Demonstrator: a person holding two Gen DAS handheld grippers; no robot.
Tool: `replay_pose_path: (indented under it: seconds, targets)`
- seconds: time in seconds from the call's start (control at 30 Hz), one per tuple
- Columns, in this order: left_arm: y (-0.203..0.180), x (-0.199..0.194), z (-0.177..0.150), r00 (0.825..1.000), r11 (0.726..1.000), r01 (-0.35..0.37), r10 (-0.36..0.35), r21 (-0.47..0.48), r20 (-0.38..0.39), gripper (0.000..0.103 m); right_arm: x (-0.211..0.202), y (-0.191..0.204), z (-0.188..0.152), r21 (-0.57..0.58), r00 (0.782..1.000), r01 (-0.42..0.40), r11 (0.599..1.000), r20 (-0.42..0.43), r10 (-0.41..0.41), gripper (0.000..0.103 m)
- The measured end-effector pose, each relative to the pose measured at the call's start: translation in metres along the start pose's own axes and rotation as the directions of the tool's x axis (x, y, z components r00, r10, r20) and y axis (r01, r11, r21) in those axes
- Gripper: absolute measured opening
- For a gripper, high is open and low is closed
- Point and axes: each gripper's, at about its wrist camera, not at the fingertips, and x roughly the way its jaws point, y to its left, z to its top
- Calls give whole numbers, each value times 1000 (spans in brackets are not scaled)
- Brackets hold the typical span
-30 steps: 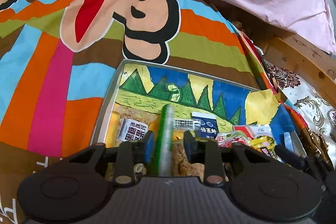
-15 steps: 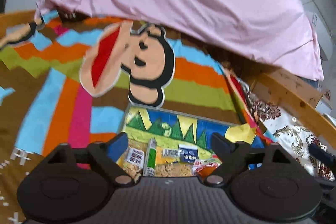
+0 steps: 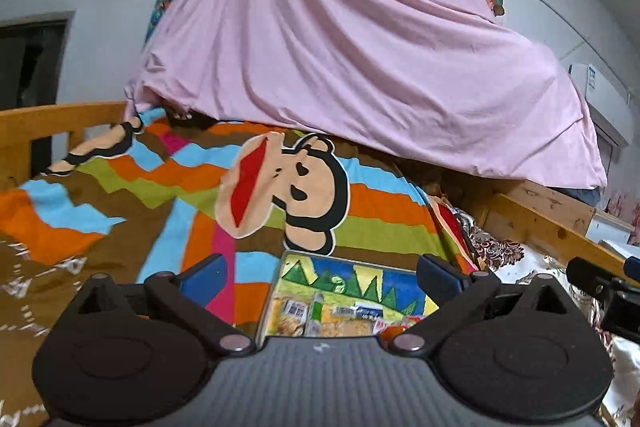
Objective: Organize snacks
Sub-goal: 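Open both tools and raise them away from the tray, then move both tools back over the mandarin and gold snack pack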
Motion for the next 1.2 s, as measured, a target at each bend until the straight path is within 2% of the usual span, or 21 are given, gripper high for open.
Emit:
replay_pose_path:
  seconds: [0.3, 0.63, 0.77, 0.97, 1.03, 1.2]
  targets:
    - [-5, -49, -25, 999, 1000, 2, -1, 28, -40, 102, -61, -2, -13, -19, 999, -8, 1000, -32, 7, 102]
    - [-9, -87, -51, 992, 998, -7, 14, 63, -122, 102, -111, 3, -38, -46, 990, 3, 999, -142, -9, 102]
    - [-7, -103, -61, 986, 997, -42, 52, 61, -159, 102, -122, 6, -45, -47, 980, -7, 999, -198, -2, 102]
    - [-13, -107, -71, 971, 988, -83, 109, 129, -212, 102, -126, 9, -56, -45, 956, -24, 999, -293, 9, 102]
    - [-15, -104, -74, 963, 985, -84, 119, 151, -241, 102, -121, 10, -60, -45, 944, -26, 999, -329, 10, 102]
    - [-12, -96, -78, 946, 985, -78, 121, 151, -301, 102, -116, 12, -65, -45, 930, -31, 999, -366, 12, 102]
